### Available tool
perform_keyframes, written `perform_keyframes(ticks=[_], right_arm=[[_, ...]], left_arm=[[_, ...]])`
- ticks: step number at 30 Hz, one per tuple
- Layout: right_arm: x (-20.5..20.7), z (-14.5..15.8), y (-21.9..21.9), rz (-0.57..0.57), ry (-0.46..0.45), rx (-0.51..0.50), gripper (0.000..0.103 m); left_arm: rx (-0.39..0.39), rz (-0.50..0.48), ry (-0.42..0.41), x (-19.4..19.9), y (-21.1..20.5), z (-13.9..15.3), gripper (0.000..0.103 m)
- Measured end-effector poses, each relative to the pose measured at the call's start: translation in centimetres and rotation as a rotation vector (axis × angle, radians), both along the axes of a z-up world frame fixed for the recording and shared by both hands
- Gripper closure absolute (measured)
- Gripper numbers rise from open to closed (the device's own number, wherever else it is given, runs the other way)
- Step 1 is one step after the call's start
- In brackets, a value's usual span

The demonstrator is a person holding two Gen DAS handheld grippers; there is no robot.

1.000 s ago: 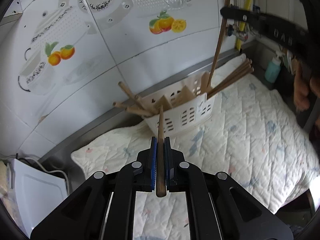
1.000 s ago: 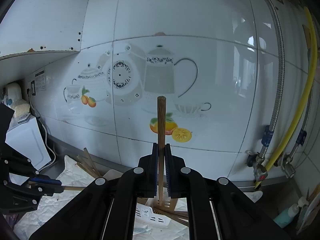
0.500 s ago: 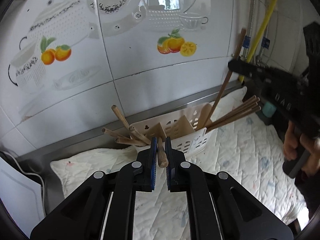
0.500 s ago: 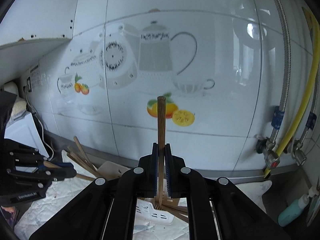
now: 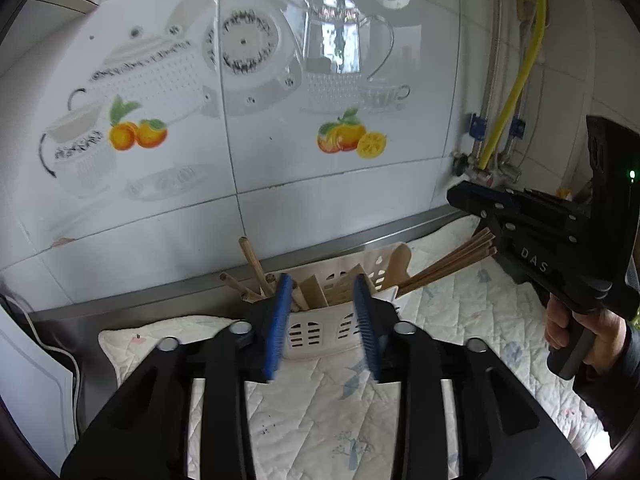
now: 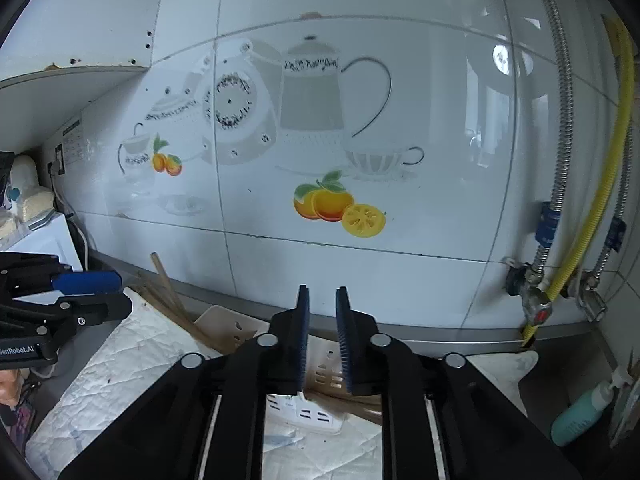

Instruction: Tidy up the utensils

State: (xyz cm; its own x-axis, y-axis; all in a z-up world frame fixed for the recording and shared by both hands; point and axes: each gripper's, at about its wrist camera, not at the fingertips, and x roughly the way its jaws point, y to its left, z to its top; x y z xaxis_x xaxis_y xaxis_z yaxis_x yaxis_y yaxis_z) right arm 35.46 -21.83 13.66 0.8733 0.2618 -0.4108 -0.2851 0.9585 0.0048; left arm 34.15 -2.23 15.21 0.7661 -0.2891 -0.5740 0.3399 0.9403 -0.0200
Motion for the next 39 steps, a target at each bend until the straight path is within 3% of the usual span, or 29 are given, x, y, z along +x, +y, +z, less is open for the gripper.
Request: perform_keyframes(ticks=[8,12,14,18,20,24,26,33,39], right_arm=[[-4.8,-0.2,-0.7,0.012,0.009,0.009,0.081],[-7.3,-1.1,-1.0,0.022,0.031,0.019,0.080],[-8.9,-1.8,-1.0,0.027,0.035,0.022,0.073],[-11.6,-3.4,-0.7,0.028,0.044,0.014,0.067],[-12.6,-4.1,-0.5,0.018,0.049,0.014,0.057],[-15.1,-6.0,-0.3,0.007,0.061,0.022,0.056],[-16.1,-6.8,-0.3,-0.008,0.069,0.019,0.047],[-18.9,-9.8,-0.9,-0.034,0.136,0.052,0.041],[-20.7,-10.4,-1.6,-0.057,0.144,0.076,0.034]], left_arm=[[-0.069,0.029,-0.050,-4.8,1.7,-0.2,0.027],[-0.069,0.063,-0.070,-7.2,2.4,-1.5,0.017],[-0.067,0.078,-0.081,-8.3,2.7,-2.1,0.011],[-0.058,0.103,-0.109,-10.6,2.9,-3.5,0.005],[-0.062,0.113,-0.116,-11.7,2.9,-4.2,0.005],[-0.083,0.122,-0.115,-13.7,3.0,-5.4,0.005],[-0.096,0.121,-0.114,-14.6,3.1,-6.0,0.005],[-0.071,0.130,-0.139,-18.2,2.8,-8.2,0.005],[-0.066,0.151,-0.153,-20.3,3.1,-9.3,0.005]])
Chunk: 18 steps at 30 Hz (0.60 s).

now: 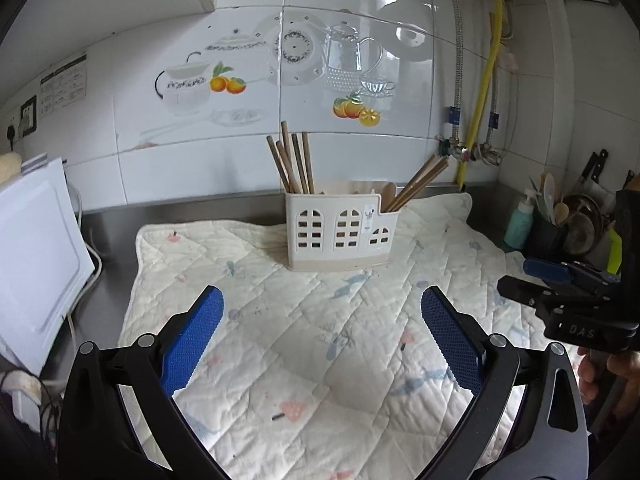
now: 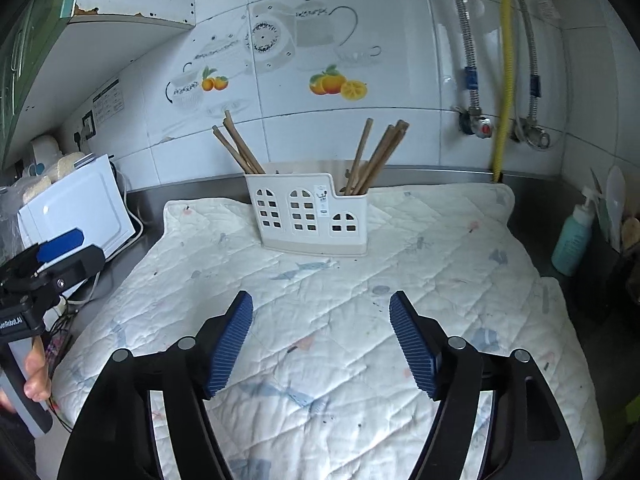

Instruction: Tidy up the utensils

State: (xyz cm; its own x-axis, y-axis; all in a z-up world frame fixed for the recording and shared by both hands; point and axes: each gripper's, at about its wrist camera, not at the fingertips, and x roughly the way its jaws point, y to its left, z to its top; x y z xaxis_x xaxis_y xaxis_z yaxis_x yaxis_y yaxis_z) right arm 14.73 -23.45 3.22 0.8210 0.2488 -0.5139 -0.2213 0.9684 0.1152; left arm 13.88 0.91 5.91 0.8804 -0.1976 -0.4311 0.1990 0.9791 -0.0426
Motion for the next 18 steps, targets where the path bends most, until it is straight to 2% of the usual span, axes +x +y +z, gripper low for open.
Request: perform_keyframes(ticks=[4,10,18], right_arm=[[-1.1,0.1,0.0,-0.011,-0.014,-0.013,0.029],[-2.5,0.1,0.2,-0.040,-0.035,-0.059,0.023],[-3.9,-0.6,-0.1,-0.051,-0.022,-0.043,0.016]], left_arm=[[-0.007,0.011,0.000,-0.8,0.2,-0.4,0.005],[0.024,0.029,-0.007,-1.9,0.1,-1.1,0.005],[-0.008,0.047,-0.005,-2.9,0.8,-1.7,0.005]])
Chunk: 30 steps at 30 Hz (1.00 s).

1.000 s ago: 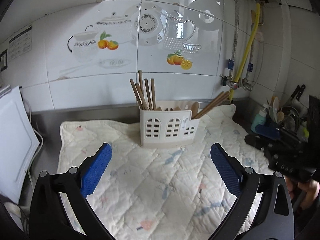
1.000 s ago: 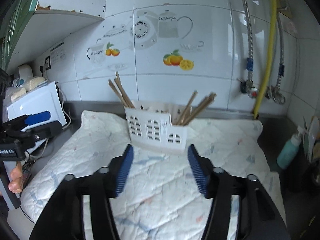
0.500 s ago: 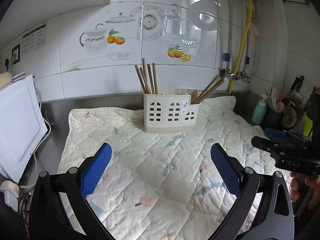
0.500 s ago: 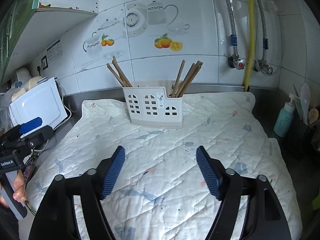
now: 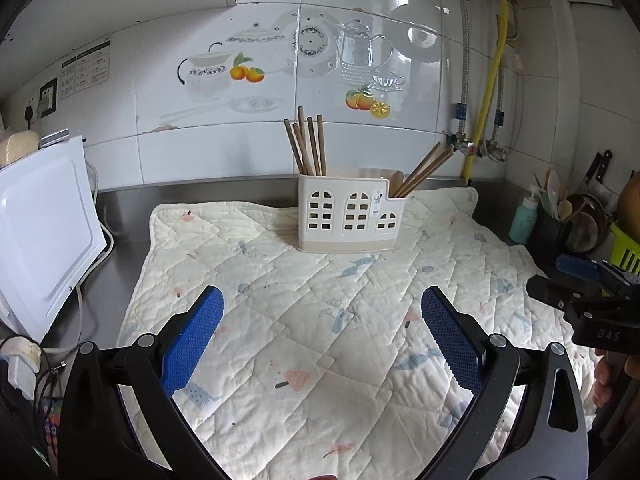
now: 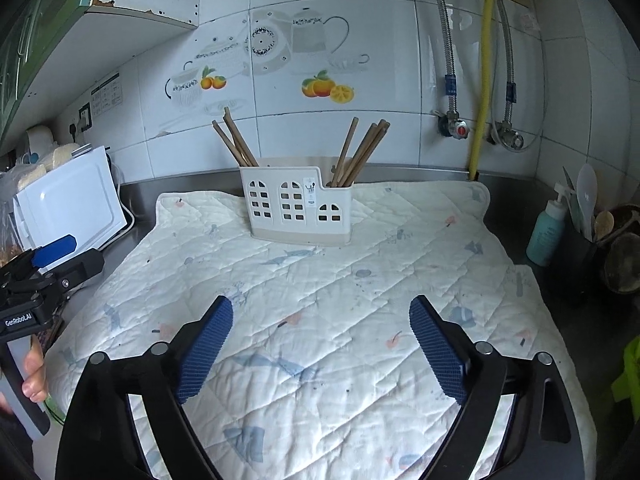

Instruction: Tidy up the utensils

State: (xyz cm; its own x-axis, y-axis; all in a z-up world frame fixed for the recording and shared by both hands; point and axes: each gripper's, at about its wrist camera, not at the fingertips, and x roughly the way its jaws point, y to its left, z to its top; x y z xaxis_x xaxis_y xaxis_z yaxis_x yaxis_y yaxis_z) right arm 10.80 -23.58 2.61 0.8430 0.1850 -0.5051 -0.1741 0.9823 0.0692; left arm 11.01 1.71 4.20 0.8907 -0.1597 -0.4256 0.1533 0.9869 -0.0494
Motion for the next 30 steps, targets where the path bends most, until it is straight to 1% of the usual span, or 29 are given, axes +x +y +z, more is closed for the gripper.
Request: perform_keyframes(ticks=[10,19,30], right_arm=[[-0.8,-0.2,-0.4,-0.008,0.006,0.021,0.014],[-1.1,-0.2,0.1,-0.003,-0.003,-0.009,0.012],[-0.8,-0.4,0.2,-0.004,0.005,-0.014,0.011]], left_arm=[[0.003,0.019,-0.013,-1.2,0.8,-0.3,0.005],[-0.002,0.015,0.010,-1.1,1.0,-1.4,0.005],[-0.019,0.017,0.024,-0.8,1.5,-2.1,0.005]])
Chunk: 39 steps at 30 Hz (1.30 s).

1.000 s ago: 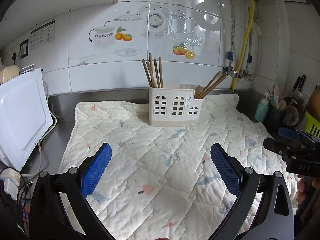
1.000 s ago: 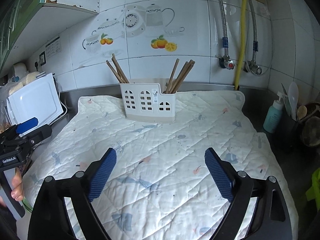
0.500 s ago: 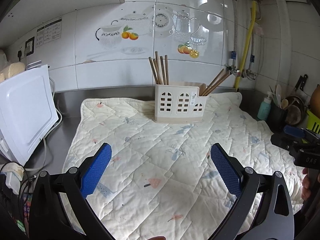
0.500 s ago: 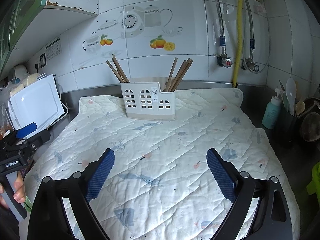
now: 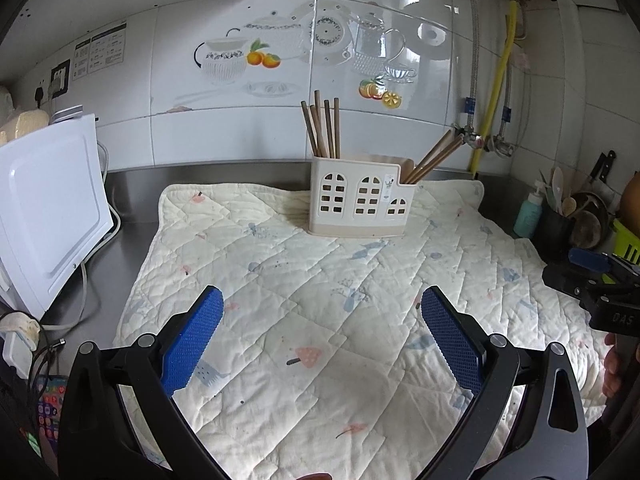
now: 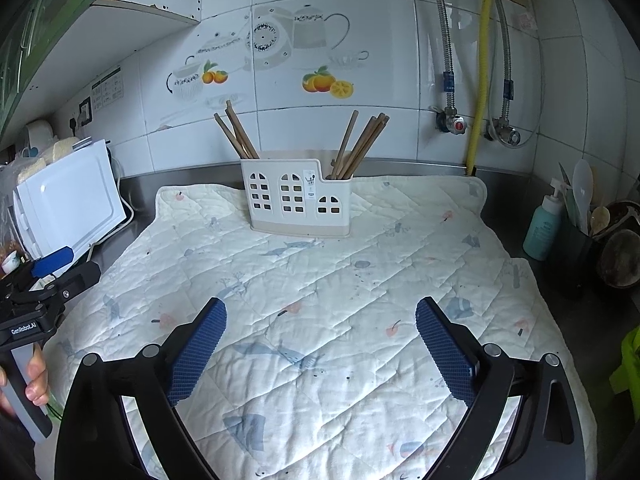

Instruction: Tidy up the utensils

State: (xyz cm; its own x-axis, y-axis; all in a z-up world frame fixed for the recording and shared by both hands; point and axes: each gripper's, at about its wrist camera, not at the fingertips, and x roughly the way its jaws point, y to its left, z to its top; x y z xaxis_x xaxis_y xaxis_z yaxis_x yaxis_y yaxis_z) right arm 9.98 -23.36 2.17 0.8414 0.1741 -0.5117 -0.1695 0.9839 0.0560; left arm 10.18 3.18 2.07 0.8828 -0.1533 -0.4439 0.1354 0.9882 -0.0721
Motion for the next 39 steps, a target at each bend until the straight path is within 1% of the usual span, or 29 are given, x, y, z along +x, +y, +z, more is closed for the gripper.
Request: perform_keyframes(ticks=[17,39], right_arm=[[0.2,-0.4,0.1,0.006,0.008,-0.005,0.010],[0.2,-0.6,0.4,0.011,0.009,-0.007,0.010]], left_arm=[[0.012,-0.015,0.042,0.5,-0.6,-1.1,0.005],[0.004,-0.011,0.054,0.6,-0.5,-1.4,0.005]])
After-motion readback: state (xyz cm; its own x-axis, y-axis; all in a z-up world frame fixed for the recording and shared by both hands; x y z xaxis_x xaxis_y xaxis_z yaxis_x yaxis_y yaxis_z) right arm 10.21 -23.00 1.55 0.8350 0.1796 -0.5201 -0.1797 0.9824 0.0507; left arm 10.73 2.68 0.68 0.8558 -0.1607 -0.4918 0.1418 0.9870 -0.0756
